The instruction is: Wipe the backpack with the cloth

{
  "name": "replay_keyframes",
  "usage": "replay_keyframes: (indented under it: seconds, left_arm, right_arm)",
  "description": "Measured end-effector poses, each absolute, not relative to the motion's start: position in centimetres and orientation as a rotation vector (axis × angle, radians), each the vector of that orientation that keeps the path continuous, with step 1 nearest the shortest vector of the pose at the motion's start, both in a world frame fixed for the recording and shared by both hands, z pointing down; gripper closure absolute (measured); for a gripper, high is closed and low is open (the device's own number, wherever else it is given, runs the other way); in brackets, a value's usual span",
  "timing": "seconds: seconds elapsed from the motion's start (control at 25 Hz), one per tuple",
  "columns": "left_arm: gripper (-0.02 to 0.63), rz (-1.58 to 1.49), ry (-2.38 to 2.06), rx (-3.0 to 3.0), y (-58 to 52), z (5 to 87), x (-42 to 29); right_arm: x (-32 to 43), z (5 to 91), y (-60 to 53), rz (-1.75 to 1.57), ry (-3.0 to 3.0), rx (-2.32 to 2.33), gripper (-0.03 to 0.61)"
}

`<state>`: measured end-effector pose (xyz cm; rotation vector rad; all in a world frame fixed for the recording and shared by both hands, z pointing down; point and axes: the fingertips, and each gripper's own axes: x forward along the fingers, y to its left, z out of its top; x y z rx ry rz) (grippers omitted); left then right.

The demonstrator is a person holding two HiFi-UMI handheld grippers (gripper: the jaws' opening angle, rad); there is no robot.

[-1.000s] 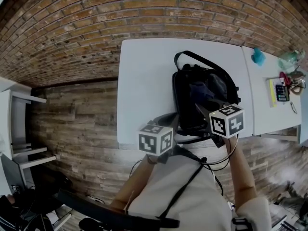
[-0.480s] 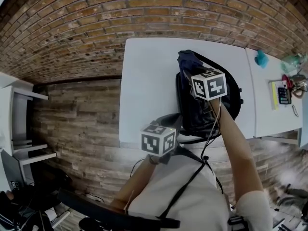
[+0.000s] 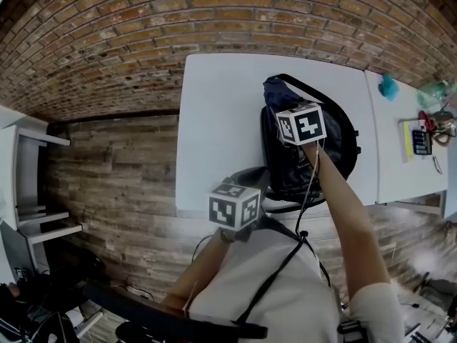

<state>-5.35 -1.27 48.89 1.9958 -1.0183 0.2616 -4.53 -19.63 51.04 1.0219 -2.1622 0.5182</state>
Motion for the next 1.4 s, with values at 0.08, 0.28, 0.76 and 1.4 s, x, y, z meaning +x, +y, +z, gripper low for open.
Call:
replay_keyframes:
  seconds: [0.08, 0.28, 0.76, 1.4]
  left_arm:
    - [0.611, 0.262, -1.014, 1.998, -1.3, 48.9, -5.2]
    - [0.611, 0.27, -1.003, 2.007, -1.4, 48.8, -4.8]
    - [0.611, 0.276, -0.994, 2.011, -1.3, 48.9, -4.4]
    - [0.611, 0.258, -0.992, 2.028, -1.2, 48.5, -4.0]
  right_arm:
    - [-4.4, 51.1, -19.1, 0.546, -2.173, 1.013, 0.531]
    - [-4.2, 50.8, -17.6, 0.58, -2.202, 0.998, 0.531]
    - [-3.7, 50.9, -12.2, 0.588, -2.201, 0.925, 0.532]
    - [-2.2, 51.8, -4.8, 0.704, -2.185, 0.868, 0.531]
